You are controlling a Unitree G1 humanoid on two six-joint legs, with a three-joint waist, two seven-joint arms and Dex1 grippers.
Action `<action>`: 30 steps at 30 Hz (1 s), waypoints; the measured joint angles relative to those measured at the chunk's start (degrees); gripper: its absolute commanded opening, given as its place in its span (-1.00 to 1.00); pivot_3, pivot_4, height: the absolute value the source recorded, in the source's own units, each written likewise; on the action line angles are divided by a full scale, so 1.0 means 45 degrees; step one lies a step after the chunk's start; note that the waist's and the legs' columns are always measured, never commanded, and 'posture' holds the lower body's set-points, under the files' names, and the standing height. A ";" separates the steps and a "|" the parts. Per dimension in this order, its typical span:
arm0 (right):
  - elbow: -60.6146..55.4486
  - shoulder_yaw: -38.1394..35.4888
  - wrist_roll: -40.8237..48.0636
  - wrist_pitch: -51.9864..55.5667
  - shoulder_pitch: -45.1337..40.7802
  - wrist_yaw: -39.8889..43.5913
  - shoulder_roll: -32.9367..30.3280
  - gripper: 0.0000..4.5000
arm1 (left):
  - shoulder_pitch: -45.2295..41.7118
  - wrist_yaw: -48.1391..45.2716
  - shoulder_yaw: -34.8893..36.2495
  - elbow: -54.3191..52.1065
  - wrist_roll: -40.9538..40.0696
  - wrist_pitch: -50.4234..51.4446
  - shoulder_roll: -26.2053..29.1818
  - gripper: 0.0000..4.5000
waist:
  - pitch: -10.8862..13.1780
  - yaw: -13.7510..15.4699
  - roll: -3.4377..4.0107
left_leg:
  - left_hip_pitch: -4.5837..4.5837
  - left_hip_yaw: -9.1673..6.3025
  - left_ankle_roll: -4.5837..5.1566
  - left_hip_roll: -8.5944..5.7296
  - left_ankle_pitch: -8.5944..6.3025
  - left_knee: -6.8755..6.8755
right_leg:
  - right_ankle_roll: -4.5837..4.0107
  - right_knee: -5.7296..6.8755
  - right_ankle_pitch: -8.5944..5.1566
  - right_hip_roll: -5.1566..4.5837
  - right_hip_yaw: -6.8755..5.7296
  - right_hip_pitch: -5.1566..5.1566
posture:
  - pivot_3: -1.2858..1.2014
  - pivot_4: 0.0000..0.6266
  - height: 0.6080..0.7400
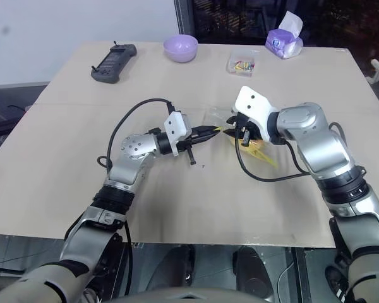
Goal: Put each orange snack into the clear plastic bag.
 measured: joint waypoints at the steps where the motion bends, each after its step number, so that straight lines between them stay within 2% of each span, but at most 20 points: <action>1: 0.0001 0.0000 0.0000 0.0000 0.0000 0.0000 0.0000 -0.76 | 0.0000 0.0000 0.0000 0.0000 0.0000 0.0000 0.0000 -1.00 | 0.0000 0.0000 0.0000 | 0.0000 0.0000 0.0000 0.0000 0.0000 0.0000 | 0.0000 0.0000 0.0000 0.0000 0.0000 0.0000 | 0.03 -0.52 1.00; 2: 0.0001 0.0003 0.0001 -0.0001 0.0000 0.0010 0.0000 -0.92 | 0.0000 0.0003 0.0000 0.0000 0.0000 0.0000 0.0000 -1.00 | 0.0000 0.0000 0.0000 | 0.0000 0.0000 0.0000 0.0000 0.0000 0.0000 | 0.0000 0.0000 0.0000 0.0000 0.0000 0.0000 | 0.03 -0.52 1.00; 3: 0.0000 0.0037 0.0003 -0.0008 0.0005 0.0036 0.0000 -0.98 | 0.0000 0.0007 0.0002 0.0000 0.0000 0.0001 0.0002 -1.00 | 0.0000 0.0000 0.0000 | 0.0000 0.0000 0.0000 0.0000 0.0000 0.0000 | 0.0000 0.0000 0.0000 0.0000 -0.0001 0.0000 | 0.03 -0.52 1.00; 17: -0.0002 0.0085 -0.0075 -0.0037 0.0026 0.0040 -0.0010 -0.98 | -0.0005 0.0115 -0.0001 0.0014 0.0033 -0.0005 0.0029 -1.00 | 0.0000 0.0000 0.0000 | 0.0000 0.0000 0.0000 0.0000 0.0000 0.0000 | 0.0000 0.0000 0.0000 0.0000 0.0000 0.0000 | 0.03 -0.52 1.00; 30: 0.0320 0.0005 -0.0281 -0.0185 0.0460 -0.0311 -0.1134 -0.98 | -0.1528 0.3875 -0.0021 0.3175 0.2288 -0.1646 0.0392 -1.00 | 0.0000 0.0006 -0.0001 | -0.0001 0.0000 0.0002 -0.0003 -0.0001 -0.0002 | 0.0000 -0.0001 0.0000 -0.0001 -0.0002 -0.0001 | 0.03 -0.52 1.00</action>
